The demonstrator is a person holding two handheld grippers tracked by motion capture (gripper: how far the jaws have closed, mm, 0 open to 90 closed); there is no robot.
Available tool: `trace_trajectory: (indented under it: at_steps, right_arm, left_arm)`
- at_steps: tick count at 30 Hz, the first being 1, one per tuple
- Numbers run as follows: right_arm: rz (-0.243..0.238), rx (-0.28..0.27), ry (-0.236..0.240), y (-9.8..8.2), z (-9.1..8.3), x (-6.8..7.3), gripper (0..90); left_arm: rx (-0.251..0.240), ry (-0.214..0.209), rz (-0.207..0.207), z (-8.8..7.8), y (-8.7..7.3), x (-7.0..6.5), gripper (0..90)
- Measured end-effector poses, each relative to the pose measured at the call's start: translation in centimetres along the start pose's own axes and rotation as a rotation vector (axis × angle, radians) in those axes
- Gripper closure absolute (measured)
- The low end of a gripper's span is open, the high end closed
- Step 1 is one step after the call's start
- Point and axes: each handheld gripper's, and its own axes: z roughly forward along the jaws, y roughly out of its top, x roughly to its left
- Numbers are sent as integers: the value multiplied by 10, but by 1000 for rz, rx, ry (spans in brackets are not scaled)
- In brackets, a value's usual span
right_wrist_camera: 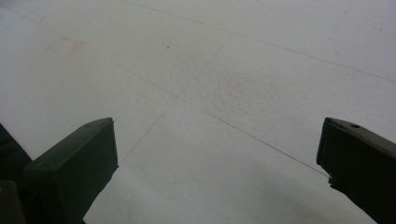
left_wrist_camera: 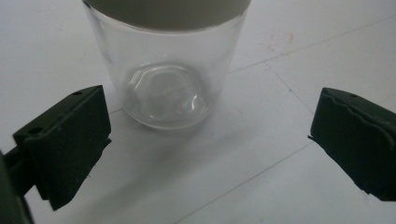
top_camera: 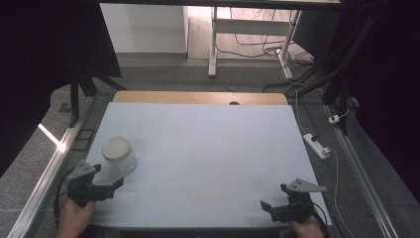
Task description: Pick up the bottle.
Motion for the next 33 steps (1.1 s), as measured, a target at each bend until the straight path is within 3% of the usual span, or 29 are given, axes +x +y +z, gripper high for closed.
trace_trajectory:
  at_steps: [8,13,17,33]
  right_arm:
    - [3,4,2,0,0,0,0]
    - [2,6,5,0,1,0,0]
    - [4,8,5,0,1,-1,0]
    - [5,13,9,0,2,-1,0]
  left_arm:
    - [27,6,-8,13,11,8,0]
    - [33,28,19,20,16,11,0]
    - [21,-5,17,24,20,15,0]
    - [17,-20,71,48,32,24,0]
